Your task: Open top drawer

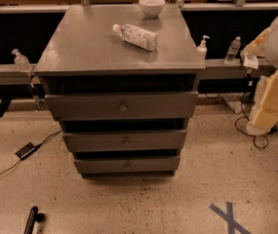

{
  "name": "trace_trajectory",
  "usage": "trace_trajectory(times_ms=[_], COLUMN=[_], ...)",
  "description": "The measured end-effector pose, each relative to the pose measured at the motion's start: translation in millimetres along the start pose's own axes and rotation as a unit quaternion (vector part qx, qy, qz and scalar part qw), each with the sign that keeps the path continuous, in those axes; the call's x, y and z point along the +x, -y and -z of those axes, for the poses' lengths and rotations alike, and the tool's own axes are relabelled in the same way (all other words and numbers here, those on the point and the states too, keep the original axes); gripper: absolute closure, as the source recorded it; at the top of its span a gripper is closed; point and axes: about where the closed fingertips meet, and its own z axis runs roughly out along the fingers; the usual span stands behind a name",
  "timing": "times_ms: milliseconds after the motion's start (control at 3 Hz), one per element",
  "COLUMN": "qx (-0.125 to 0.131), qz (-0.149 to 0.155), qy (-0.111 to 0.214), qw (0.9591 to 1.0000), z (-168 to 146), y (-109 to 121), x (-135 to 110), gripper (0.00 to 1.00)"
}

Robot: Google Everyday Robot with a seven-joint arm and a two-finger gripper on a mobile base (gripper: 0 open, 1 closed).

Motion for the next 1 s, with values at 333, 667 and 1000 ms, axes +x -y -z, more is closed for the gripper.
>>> trace_trajectory(times_ms=[333,667,1000], qx=[0.000,0.015,0.047], qz=[0.000,0.002,0.085], qy=[0.000,0.015,0.064], qw=[1.0000,0.9998,0.9933], z=[0.0,-7.5,-73.9], y=[0.0,10.7,71.4], x=[0.0,-9.2,-75.1], gripper=[0.00,0.00,0.00])
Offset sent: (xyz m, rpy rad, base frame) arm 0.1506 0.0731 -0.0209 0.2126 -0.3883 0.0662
